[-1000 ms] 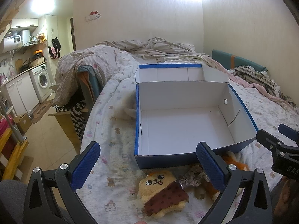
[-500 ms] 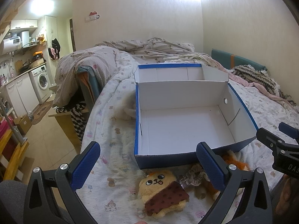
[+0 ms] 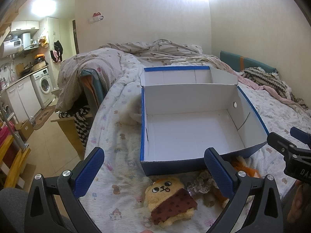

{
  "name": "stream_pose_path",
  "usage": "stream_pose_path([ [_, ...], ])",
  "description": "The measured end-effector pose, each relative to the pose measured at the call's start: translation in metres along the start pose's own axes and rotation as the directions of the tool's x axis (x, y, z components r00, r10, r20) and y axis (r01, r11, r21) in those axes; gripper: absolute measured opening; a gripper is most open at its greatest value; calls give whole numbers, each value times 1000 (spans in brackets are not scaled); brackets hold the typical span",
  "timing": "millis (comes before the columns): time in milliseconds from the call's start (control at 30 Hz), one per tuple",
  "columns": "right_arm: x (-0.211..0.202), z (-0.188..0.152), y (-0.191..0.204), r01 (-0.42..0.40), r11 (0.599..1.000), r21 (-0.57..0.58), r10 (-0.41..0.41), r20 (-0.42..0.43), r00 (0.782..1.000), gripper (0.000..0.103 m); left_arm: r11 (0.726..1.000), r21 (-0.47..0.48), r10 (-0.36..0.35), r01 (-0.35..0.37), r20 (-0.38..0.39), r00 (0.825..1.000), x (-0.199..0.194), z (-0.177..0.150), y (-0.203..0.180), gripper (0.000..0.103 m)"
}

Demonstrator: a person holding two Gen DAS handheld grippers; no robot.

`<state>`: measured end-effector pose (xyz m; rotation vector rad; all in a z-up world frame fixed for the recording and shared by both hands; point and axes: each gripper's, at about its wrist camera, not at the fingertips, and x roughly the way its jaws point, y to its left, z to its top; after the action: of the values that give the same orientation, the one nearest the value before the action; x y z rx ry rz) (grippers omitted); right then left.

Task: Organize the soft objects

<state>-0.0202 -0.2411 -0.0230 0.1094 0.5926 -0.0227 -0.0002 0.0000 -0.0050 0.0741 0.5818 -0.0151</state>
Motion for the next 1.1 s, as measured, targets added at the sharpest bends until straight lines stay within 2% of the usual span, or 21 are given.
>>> stream_pose_path([
  [1100,-2,-2,3,-7,1000,-8,7,-7,1000,103,1000,14,18,-18,-3,1000,1,-1,0,102],
])
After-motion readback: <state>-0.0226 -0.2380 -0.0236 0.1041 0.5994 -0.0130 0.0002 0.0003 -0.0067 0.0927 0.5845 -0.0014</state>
